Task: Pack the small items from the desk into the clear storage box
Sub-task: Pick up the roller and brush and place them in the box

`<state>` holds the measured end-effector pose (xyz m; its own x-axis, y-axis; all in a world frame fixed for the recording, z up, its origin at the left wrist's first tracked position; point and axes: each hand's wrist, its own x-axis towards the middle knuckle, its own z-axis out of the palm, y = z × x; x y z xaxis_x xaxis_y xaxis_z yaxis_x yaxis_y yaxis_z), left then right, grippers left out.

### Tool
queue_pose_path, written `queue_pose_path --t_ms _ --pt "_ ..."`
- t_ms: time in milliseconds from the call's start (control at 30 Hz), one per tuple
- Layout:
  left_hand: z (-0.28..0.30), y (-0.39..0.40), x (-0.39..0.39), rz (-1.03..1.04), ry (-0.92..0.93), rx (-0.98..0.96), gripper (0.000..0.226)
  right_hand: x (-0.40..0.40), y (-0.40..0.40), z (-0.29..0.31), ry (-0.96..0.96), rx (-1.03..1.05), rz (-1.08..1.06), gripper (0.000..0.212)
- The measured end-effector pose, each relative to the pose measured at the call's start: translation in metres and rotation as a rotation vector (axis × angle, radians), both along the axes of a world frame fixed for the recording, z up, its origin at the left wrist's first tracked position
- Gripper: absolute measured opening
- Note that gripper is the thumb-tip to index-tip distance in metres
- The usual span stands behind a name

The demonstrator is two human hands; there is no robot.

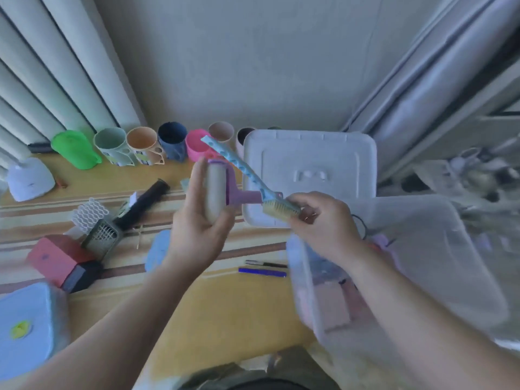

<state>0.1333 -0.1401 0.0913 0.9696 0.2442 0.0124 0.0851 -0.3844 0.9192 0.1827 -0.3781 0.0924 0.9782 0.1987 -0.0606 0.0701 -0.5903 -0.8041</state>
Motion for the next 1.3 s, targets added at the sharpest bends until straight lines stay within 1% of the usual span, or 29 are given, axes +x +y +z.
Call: queue_pose_path --t_ms 133,200,267,333,467,533,600,700,767,867,967,1033,1100,1133,1167,1233,1300 --pt "0.005 -0.088 0.004 -0.218 -0.009 0.012 0.089 -0.017 -0.114 0.004 0.013 -0.045 -0.093 0.046" --pt "0.001 -0.128 0.002 -0.290 0.005 0.010 0.089 -0.029 -0.172 -0.001 0.028 -0.087 -0.151 0.052" --pt "-0.003 -0.163 0.001 -0.341 0.006 0.051 0.088 -0.037 -0.231 -0.014 0.060 -0.166 -0.201 0.046" --pt "-0.010 -0.193 0.000 -0.391 0.011 0.106 0.087 -0.043 -0.283 -0.031 0.170 -0.250 -0.218 0.039" --pt "-0.029 -0.238 -0.004 -0.516 0.093 0.213 0.089 -0.040 -0.347 -0.076 0.360 -0.504 -0.095 0.027" --pt "-0.040 -0.253 -0.005 -0.555 0.121 0.285 0.089 -0.032 -0.359 -0.098 0.413 -0.644 -0.019 0.027" --pt "-0.049 -0.268 -0.004 -0.580 0.151 0.337 0.087 -0.022 -0.361 -0.114 0.443 -0.715 0.035 0.027" --pt "-0.062 -0.289 -0.001 -0.645 0.229 0.414 0.083 -0.011 -0.353 -0.128 0.445 -0.766 0.112 0.024" --pt "-0.071 -0.302 0.001 -0.680 0.261 0.487 0.085 -0.007 -0.348 -0.136 0.457 -0.773 0.142 0.027" --pt "-0.079 -0.316 0.005 -0.670 0.294 0.571 0.091 -0.002 -0.346 -0.150 0.504 -0.767 0.222 0.033" --pt "-0.083 -0.325 0.011 -0.660 0.320 0.563 0.094 0.003 -0.345 -0.153 0.643 -0.726 0.338 0.050" --pt "-0.085 -0.329 0.015 -0.662 0.344 0.563 0.098 0.005 -0.343 -0.151 0.770 -0.742 0.490 0.062" --pt "-0.088 -0.333 0.017 -0.678 0.359 0.585 0.100 0.004 -0.342 -0.149 0.891 -0.746 0.592 0.065" --pt "-0.089 -0.335 0.017 -0.686 0.368 0.597 0.100 0.003 -0.342 -0.148 0.926 -0.730 0.589 0.064" --pt "-0.090 -0.336 0.017 -0.695 0.367 0.604 0.101 0.002 -0.343 -0.145 0.918 -0.708 0.564 0.061" --pt "-0.090 -0.338 0.018 -0.703 0.350 0.597 0.102 0.001 -0.346 -0.137 0.802 -0.632 0.443 0.056" --pt "-0.089 -0.342 0.020 -0.683 0.330 0.588 0.103 0.000 -0.347 -0.130 0.721 -0.395 0.239 0.061"
